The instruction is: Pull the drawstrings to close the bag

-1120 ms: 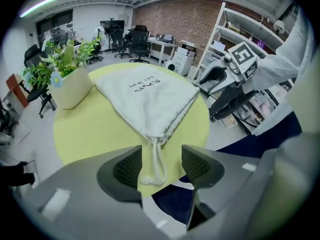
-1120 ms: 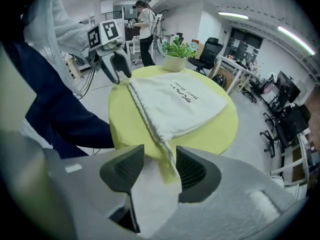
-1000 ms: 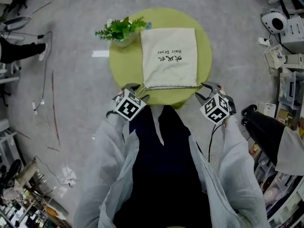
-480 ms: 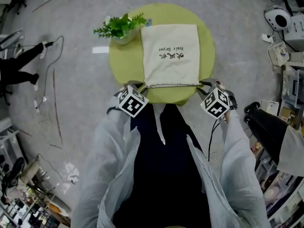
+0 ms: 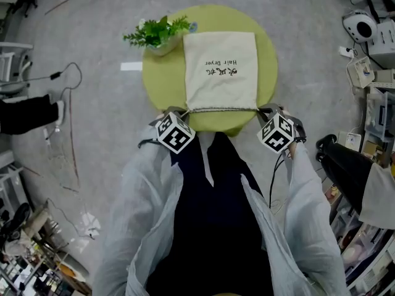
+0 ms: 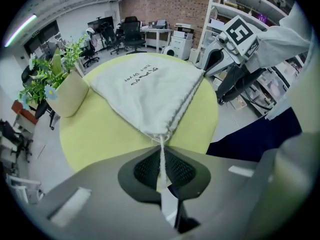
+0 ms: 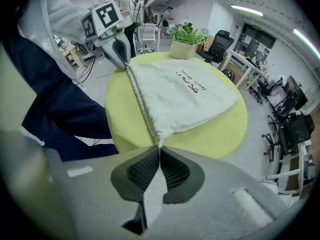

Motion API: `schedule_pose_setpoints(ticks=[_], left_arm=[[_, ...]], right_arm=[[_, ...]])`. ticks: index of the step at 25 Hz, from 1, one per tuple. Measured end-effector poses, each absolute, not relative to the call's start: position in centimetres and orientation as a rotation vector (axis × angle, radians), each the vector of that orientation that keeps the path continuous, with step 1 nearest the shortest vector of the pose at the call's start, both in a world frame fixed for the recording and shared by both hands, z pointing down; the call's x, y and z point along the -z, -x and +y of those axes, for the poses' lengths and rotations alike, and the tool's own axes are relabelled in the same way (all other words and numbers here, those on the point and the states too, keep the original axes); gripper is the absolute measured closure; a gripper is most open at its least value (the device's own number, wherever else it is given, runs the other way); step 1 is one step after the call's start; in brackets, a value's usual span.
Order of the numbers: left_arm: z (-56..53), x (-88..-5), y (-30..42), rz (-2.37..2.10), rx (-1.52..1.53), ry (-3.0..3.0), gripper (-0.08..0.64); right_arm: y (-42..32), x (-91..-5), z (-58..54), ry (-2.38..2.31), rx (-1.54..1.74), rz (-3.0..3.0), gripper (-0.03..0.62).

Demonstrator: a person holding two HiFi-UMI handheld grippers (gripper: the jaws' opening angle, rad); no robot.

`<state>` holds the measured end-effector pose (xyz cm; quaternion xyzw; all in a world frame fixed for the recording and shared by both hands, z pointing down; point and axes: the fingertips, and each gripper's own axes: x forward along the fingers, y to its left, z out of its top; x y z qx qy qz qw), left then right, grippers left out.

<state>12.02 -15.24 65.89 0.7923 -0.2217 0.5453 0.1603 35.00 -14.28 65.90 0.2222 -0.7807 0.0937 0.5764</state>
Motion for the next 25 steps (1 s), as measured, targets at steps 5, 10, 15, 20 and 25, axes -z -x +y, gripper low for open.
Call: schedule_pose_setpoints(ticks=[5, 10, 15, 20, 25], left_arm=[[-15.1, -65.3, -12.1, -0.665, -1.539, -2.273, 0.538], [-14.7, -64.3, -12.6, -0.668, -1.452, -2.275, 0.538], [-13.6, -63.8, -12.3, -0.677, -1.410, -2.283, 0.538], [-13.9, -64.0, -10.9, -0.758, -1.368, -2.264, 0.540], [-14.7, -64.0, -10.2, -0.814, -1.320, -2.233, 0.540]], right_arm=[[-35.1, -66.3, -14.4, -0.565, -0.147, -1.814, 0.580], [-35.2, -66.8, -14.3, -0.537, -0.110, -1.787, 0.575], [-35.4, -67.3, -14.0, -0.511, -0.047, -1.718, 0.581], [-35.4, -67.6, -14.0, -0.490, 0.028, -1.645, 0.581], [-36.0, -67.1, -14.5, -0.505, 0.073, -1.620, 0.581]])
